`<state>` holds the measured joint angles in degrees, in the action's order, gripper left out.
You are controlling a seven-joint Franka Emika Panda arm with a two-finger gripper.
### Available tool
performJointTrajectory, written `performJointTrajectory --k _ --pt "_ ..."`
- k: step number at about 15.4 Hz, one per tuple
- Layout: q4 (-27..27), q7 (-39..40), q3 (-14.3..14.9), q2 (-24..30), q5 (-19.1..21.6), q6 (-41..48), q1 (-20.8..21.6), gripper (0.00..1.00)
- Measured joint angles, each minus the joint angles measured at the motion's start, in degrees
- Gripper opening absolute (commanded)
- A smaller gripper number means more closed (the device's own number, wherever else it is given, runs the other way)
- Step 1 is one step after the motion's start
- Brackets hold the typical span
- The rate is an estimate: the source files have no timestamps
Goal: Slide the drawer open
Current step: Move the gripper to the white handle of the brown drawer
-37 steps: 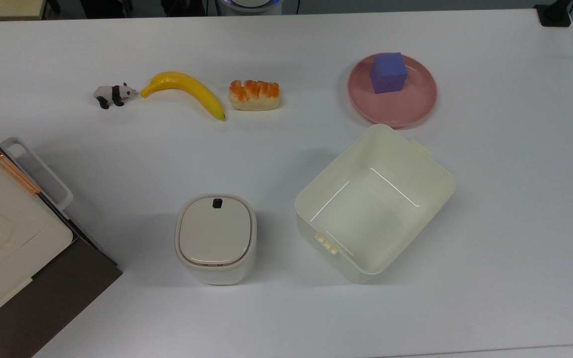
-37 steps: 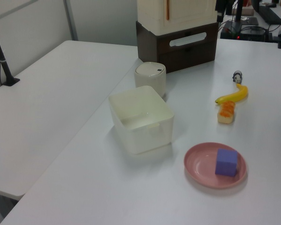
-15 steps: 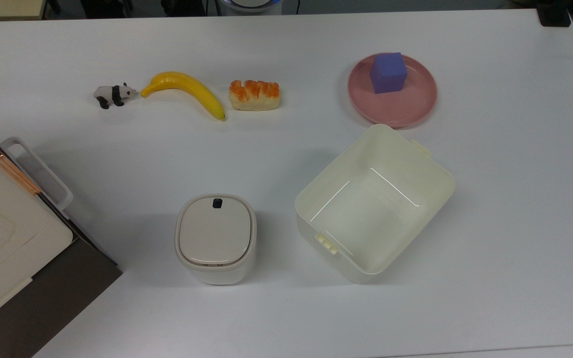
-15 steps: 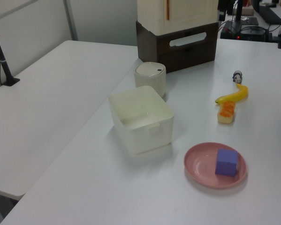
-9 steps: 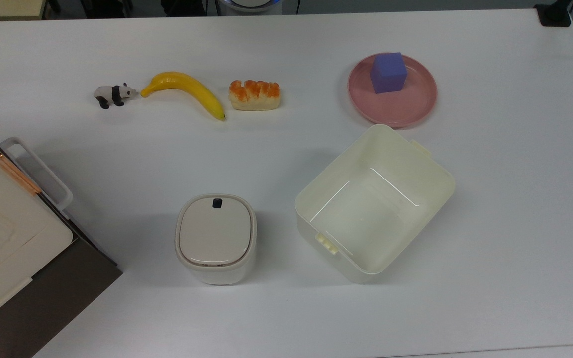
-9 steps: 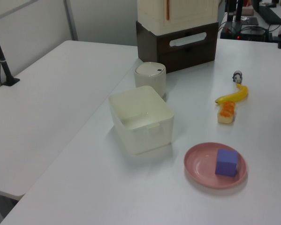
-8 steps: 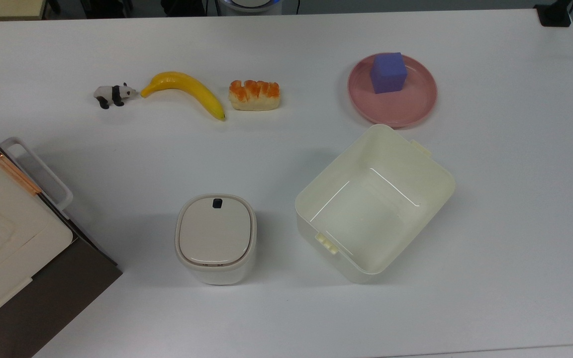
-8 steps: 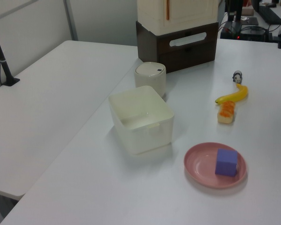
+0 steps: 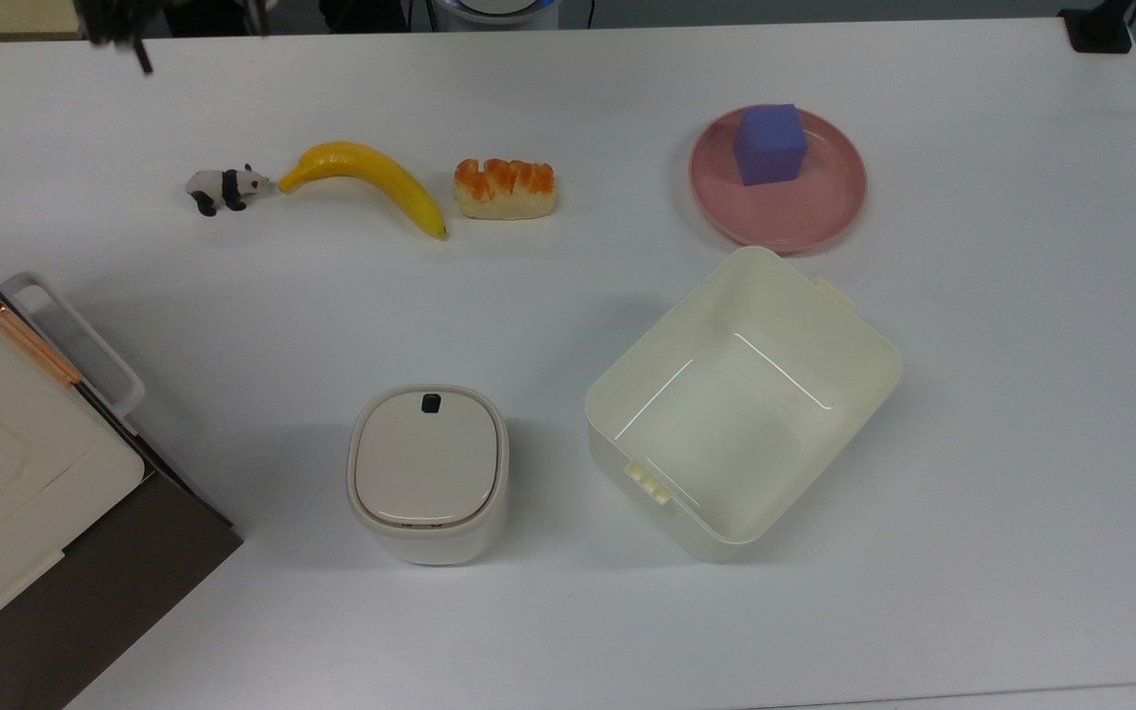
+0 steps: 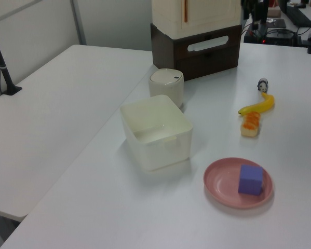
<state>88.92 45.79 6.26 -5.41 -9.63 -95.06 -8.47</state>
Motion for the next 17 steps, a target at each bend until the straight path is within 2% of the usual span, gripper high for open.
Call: performJointTrajectory --k 5,8,17 --pt "-0.03 -1.28 0.00 -6.94 -5.78 -8.97 -0.09 1.00" --pt "-0.11 -1.30 0.01 -9.16 -7.71 -12.16 -0.49 1.00" --pt "-1.47 -1.16 0.03 -13.95 -8.14 -17.10 -4.32 1.00"
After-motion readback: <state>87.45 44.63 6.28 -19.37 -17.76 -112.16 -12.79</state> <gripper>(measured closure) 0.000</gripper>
